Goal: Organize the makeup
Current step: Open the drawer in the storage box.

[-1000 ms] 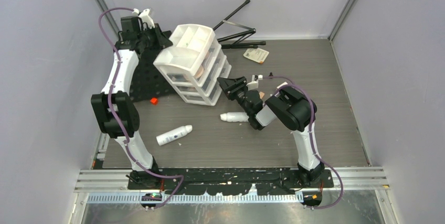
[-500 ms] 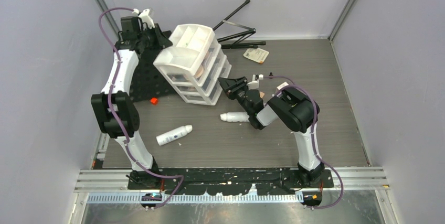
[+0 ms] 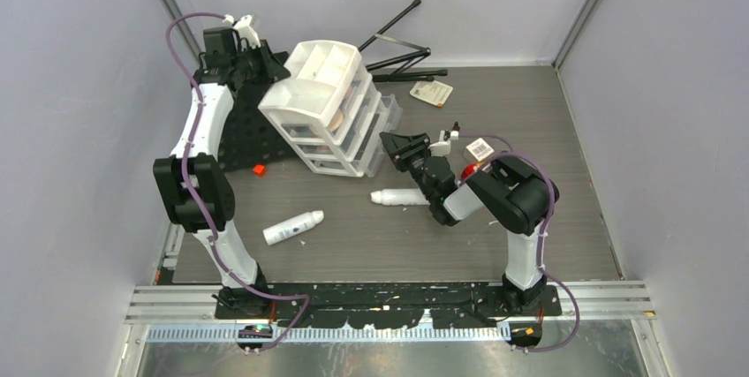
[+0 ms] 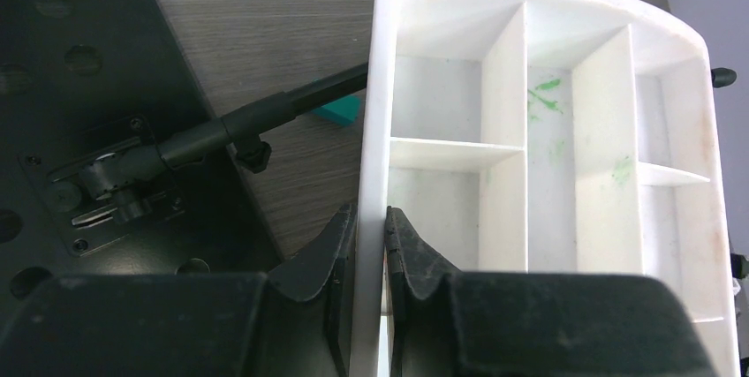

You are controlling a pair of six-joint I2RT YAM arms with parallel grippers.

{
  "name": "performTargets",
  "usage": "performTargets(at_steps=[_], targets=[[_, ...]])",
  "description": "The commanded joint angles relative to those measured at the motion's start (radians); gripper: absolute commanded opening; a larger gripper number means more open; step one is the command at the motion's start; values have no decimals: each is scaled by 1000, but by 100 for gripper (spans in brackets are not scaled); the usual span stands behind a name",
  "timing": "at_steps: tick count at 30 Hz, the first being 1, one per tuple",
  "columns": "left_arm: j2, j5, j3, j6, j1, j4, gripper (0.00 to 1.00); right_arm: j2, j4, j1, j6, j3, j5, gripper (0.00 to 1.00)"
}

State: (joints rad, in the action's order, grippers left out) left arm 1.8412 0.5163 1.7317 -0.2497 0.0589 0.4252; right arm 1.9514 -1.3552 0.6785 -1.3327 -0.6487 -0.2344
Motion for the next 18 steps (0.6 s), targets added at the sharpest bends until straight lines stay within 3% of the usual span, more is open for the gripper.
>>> performTargets(at_steps=[1,11,18], targets=[[11,-30,9,9,-24,22,0,-103,-85,5,42,63,-92,43],[11,-13,32,14,-29,32,0,-198,-84,4,105,189,-120,43],[-23,-57,62,64,-91,72,0,-236,-81,-6,141,279,-161,45]])
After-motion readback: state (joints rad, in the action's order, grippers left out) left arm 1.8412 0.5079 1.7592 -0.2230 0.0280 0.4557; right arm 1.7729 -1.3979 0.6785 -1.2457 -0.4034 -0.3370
